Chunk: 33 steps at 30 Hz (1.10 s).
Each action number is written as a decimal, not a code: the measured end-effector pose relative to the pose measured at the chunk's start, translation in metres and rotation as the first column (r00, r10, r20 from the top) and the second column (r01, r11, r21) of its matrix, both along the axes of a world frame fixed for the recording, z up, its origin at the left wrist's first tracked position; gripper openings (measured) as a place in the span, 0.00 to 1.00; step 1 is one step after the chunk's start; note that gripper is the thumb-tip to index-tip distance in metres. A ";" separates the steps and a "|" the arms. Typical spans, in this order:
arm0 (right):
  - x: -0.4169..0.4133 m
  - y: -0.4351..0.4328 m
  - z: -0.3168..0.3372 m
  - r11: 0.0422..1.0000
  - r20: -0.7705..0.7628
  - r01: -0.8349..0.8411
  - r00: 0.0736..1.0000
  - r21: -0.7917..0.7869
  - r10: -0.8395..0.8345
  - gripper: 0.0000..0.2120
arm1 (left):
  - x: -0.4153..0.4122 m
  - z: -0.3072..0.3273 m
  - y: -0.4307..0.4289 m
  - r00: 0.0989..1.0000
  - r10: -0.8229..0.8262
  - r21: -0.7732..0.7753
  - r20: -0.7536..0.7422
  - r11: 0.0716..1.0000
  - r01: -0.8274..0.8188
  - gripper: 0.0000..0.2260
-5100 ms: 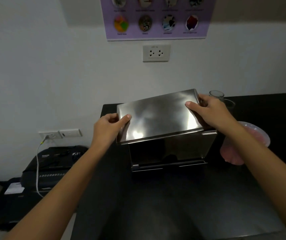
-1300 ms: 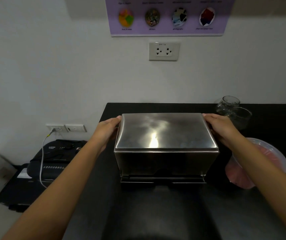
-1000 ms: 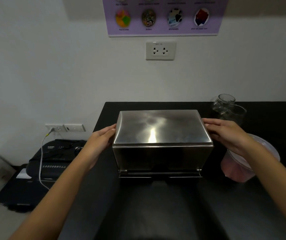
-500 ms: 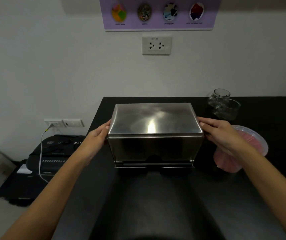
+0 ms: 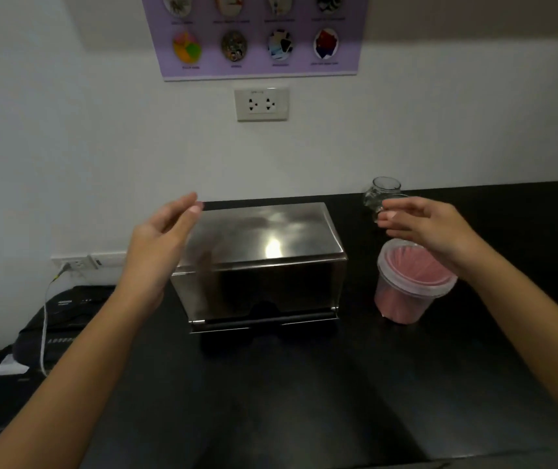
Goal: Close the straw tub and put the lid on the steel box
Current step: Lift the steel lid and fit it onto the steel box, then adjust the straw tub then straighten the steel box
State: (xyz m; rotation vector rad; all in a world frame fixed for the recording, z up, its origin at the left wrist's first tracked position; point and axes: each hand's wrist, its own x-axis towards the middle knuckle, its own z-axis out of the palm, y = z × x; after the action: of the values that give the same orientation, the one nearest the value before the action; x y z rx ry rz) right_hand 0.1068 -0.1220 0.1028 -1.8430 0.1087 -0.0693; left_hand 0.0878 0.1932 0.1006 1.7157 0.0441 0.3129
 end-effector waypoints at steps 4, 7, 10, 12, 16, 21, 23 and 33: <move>-0.022 -0.027 0.009 0.994 0.026 0.105 0.994 -0.038 -0.104 0.15 | -0.001 0.014 -0.045 0.975 -0.219 -0.010 0.022 0.976 0.220 0.11; -0.039 -0.044 0.010 0.981 0.000 0.186 0.983 -0.055 -0.186 0.15 | -0.002 0.021 -0.080 0.927 -0.376 -0.055 -0.002 0.925 0.375 0.13; -0.053 -0.059 0.012 0.969 -0.008 0.237 0.971 -0.073 -0.239 0.16 | 0.001 0.019 -0.104 0.885 -0.465 -0.043 0.013 0.884 0.465 0.15; -0.062 -0.066 0.008 0.964 -0.003 0.257 0.966 -0.066 -0.258 0.17 | 0.003 0.015 -0.116 0.863 -0.503 -0.023 0.042 0.864 0.504 0.15; -0.073 -0.079 -0.006 0.959 -0.027 0.277 0.960 -0.060 -0.279 0.18 | 0.000 0.003 -0.132 0.849 -0.528 -0.004 0.027 0.849 0.528 0.15; -0.058 -0.104 -0.023 0.977 -0.079 0.205 0.975 -0.057 -0.210 0.18 | 0.004 -0.011 -0.156 0.848 -0.530 0.035 -0.022 0.847 0.530 0.14; -0.043 -0.116 -0.027 0.988 -0.092 0.140 0.985 -0.071 -0.146 0.19 | 0.004 -0.016 -0.168 0.857 -0.515 0.027 -0.031 0.856 0.515 0.14; 0.023 -0.178 -0.038 0.939 -0.222 -0.288 0.944 -0.186 0.246 0.19 | -0.007 -0.052 -0.227 0.936 -0.286 -0.019 -0.206 0.957 0.289 0.29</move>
State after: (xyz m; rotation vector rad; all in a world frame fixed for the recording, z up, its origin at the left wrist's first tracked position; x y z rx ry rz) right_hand 0.1303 -0.3000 0.0649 -2.0637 -0.0160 0.3038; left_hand 0.0807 -0.0334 0.0490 1.7329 -0.0566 -0.0844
